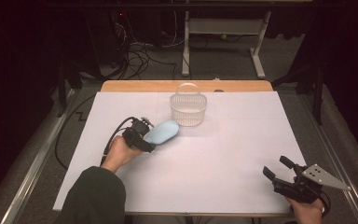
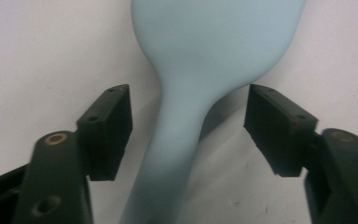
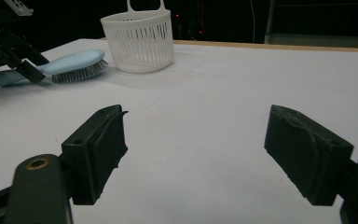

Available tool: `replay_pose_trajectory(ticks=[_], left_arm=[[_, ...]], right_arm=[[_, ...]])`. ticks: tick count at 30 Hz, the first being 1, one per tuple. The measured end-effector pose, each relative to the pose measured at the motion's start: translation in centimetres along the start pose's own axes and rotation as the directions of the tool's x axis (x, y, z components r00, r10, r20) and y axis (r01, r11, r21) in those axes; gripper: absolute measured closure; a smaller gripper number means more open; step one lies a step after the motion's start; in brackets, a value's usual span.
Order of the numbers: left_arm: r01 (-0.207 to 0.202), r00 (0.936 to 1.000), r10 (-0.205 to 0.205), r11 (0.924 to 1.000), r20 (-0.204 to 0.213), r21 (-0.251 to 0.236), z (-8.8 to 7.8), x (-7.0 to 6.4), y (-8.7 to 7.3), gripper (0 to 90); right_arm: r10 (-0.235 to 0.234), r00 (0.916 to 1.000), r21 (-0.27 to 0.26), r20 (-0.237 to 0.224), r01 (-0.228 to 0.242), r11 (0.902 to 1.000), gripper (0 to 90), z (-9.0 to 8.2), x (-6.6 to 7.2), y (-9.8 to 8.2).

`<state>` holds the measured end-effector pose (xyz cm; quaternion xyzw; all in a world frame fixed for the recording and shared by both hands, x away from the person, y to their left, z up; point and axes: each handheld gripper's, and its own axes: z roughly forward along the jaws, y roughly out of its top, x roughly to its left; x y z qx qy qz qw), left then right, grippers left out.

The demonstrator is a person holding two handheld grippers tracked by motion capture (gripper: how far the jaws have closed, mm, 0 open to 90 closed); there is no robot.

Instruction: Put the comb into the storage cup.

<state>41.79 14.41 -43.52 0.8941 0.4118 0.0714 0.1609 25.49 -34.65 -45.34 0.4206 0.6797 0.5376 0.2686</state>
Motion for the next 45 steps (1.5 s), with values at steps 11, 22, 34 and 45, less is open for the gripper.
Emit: replay_pose_trajectory(ticks=[11, 22, 34, 45], left_arm=[[0.0, 0.9997, 0.0, 0.9995, 0.025, 0.032, 0.78, -0.11, 0.23, 38.7], [0.004, 0.9989, -0.006, 0.9996, 0.047, 0.027, 0.76, -0.06, 0.15, 45.7], [-0.016, 0.9981, 0.015, 0.9998, 0.059, 0.009, 0.58, -0.33, -0.27, 58.8], [-0.018, 0.998, 0.018, 0.9998, 0.06, -0.004, 0.51, -0.37, -0.62, 64.9]], right_arm=[[-0.004, 1.0, 0.005, -0.003, 0.004, 1.0, 20.8, 0.02, -0.01, -0.01], [-0.007, 1.0, 0.005, -0.006, 0.007, 1.0, 20.9, 0.03, 0.01, -0.01], [-0.009, 1.0, -0.003, -0.002, 0.009, 1.0, 20.9, -0.03, 0.06, 0.0], [-0.01, 0.9999, -0.002, 0.002, 0.01, 0.9999, 20.9, -0.03, 0.08, 0.01]])
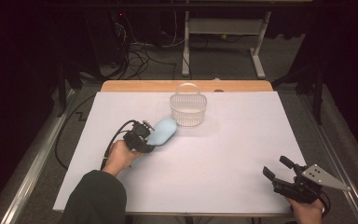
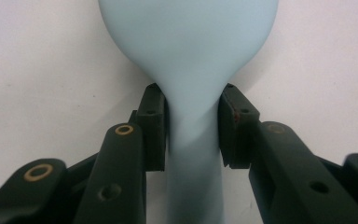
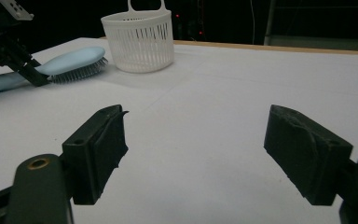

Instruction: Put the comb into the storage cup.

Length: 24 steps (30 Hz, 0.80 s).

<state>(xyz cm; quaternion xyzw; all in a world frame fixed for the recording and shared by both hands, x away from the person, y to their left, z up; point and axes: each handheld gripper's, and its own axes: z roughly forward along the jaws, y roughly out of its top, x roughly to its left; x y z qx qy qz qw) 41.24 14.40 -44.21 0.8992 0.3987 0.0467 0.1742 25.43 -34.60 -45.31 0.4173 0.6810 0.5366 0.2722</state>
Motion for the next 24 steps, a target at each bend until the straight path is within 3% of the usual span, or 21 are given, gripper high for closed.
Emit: replay_pose_trajectory(ticks=[8, 16, 24], left_arm=[[0.022, 0.9995, -0.022, 0.9997, 0.022, -0.006, -0.01, 0.19, -0.13, 65.7], [0.009, 1.0, -0.009, 0.9999, 0.004, -0.005, -0.01, 0.0, -0.09, 66.4], [0.022, 0.9998, -0.022, 0.9997, 0.0, -0.006, -0.03, -0.09, -0.1, 66.7]], right_arm=[[0.001, 1.0, 0.002, -0.001, -0.001, 1.0, 20.9, 0.01, -0.1, -0.02], [0.002, 1.0, 0.003, 0.0, -0.002, 1.0, 21.1, 0.02, -0.1, -0.03], [-0.001, 1.0, 0.0, 0.002, 0.001, 1.0, 21.2, 0.0, -0.06, -0.02]])
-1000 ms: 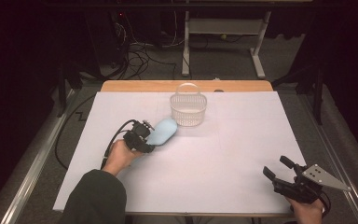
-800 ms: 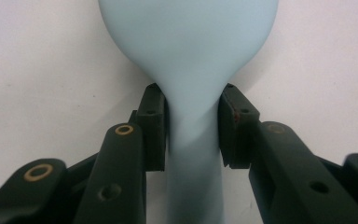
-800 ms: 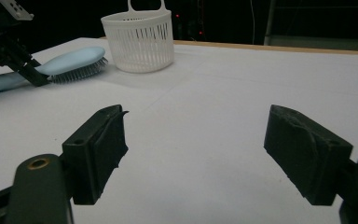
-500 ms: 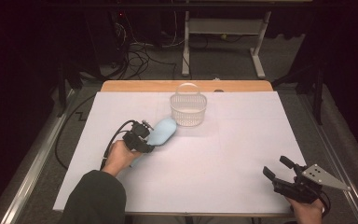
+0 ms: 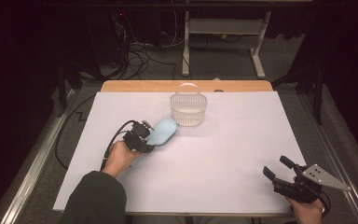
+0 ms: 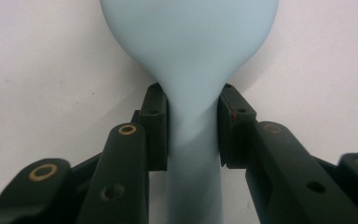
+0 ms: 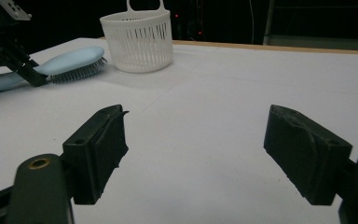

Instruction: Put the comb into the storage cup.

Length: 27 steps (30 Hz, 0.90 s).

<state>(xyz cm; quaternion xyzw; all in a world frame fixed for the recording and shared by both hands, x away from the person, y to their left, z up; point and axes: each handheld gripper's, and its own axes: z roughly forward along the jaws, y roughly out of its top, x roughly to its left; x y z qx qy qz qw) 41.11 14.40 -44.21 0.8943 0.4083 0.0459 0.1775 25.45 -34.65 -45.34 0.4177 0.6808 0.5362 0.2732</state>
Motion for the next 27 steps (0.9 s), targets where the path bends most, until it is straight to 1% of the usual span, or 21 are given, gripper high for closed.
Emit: replay_pose_trajectory(ticks=[3, 6, 11, 18, 21, 27], left_arm=[[-0.007, 1.0, 0.007, 1.0, -0.006, 0.0, 0.0, 0.0, 0.0, 66.9], [0.0, 1.0, 0.0, 1.0, -0.005, -0.005, 0.0, -0.1, -0.1, 66.9], [-0.002, 1.0, 0.002, 1.0, -0.006, -0.006, 0.0, -0.1, -0.1, 67.0], [0.002, 1.0, -0.002, 0.9998, -0.008, -0.02, -0.1, -0.2, -0.4, 67.2], [-0.007, 0.9999, 0.007, 0.9998, -0.015, -0.017, -0.1, -0.4, -0.6, 67.2], [-0.011, 0.9998, 0.01, 0.9994, -0.016, -0.034, -0.2, -0.6, -1.0, 67.4]], right_arm=[[0.0, 1.0, -0.001, 0.0, 0.0, 1.0, 21.2, 0.0, 0.0, 0.0], [0.003, 1.0, -0.002, 0.0, -0.003, 1.0, 21.3, 0.0, 0.0, 0.0], [0.003, 1.0, -0.001, 0.001, -0.003, 1.0, 21.5, 0.0, 0.0, 0.0], [0.002, 1.0, -0.004, -0.002, -0.002, 1.0, 21.7, 0.0, 0.0, 0.0], [0.002, 1.0, -0.005, -0.002, -0.002, 1.0, 21.6, 0.0, 0.0, 0.0], [0.0, 1.0, -0.004, -0.004, 0.0, 1.0, 21.6, 0.0, 0.0, 0.0]])
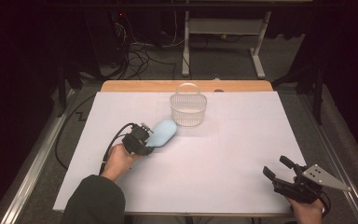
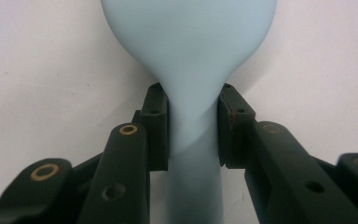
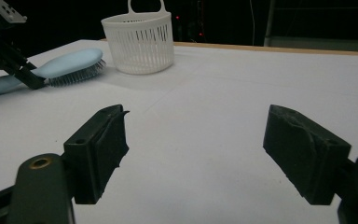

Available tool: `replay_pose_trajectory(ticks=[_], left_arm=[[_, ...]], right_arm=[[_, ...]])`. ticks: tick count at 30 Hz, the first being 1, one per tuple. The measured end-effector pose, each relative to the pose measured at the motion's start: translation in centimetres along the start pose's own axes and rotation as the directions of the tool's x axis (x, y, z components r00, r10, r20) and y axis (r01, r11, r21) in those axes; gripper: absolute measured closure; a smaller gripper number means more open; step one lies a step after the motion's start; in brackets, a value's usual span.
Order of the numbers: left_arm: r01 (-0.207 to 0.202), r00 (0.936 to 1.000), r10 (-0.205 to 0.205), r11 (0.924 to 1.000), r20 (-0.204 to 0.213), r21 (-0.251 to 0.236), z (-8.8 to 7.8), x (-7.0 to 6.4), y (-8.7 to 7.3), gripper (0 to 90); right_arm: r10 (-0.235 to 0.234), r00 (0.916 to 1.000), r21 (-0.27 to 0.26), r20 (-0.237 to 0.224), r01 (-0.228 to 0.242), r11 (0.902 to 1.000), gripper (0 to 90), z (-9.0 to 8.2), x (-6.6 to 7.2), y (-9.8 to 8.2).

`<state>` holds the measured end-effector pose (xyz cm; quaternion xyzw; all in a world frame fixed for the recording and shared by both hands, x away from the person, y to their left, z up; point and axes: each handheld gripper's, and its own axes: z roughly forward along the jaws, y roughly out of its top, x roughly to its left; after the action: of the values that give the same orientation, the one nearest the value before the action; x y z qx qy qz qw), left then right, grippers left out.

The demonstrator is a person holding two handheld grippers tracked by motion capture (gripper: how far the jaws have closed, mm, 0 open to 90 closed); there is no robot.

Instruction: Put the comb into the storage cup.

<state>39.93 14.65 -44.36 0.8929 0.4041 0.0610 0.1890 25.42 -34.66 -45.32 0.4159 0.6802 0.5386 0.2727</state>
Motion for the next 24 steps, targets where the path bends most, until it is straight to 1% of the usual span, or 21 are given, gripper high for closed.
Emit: replay_pose_trajectory(ticks=[6, 15, 20, 24], left_arm=[[-0.004, 1.0, 0.004, 0.9999, -0.002, -0.011, -0.2, 0.0, -0.6, 67.4], [0.018, 0.9998, -0.018, 0.9992, 0.013, -0.037, -0.5, 0.1, -1.1, 67.4], [0.02, 0.9996, -0.019, 0.9977, 0.019, -0.064, -1.2, -0.1, -1.3, 67.4], [0.021, 0.9993, -0.019, 0.9965, 0.033, -0.081, -1.7, -0.2, -1.4, 67.4]], right_arm=[[0.004, 1.0, 0.002, 0.001, -0.004, 1.0, 21.6, 0.1, 0.0, 0.0], [0.002, 1.0, 0.004, 0.0, -0.002, 1.0, 21.6, 0.1, 0.0, 0.0], [0.003, 1.0, 0.001, -0.007, -0.003, 1.0, 21.6, 0.1, 0.1, 0.0], [0.005, 1.0, 0.0, -0.006, -0.005, 1.0, 21.6, 0.1, 0.1, 0.0]])
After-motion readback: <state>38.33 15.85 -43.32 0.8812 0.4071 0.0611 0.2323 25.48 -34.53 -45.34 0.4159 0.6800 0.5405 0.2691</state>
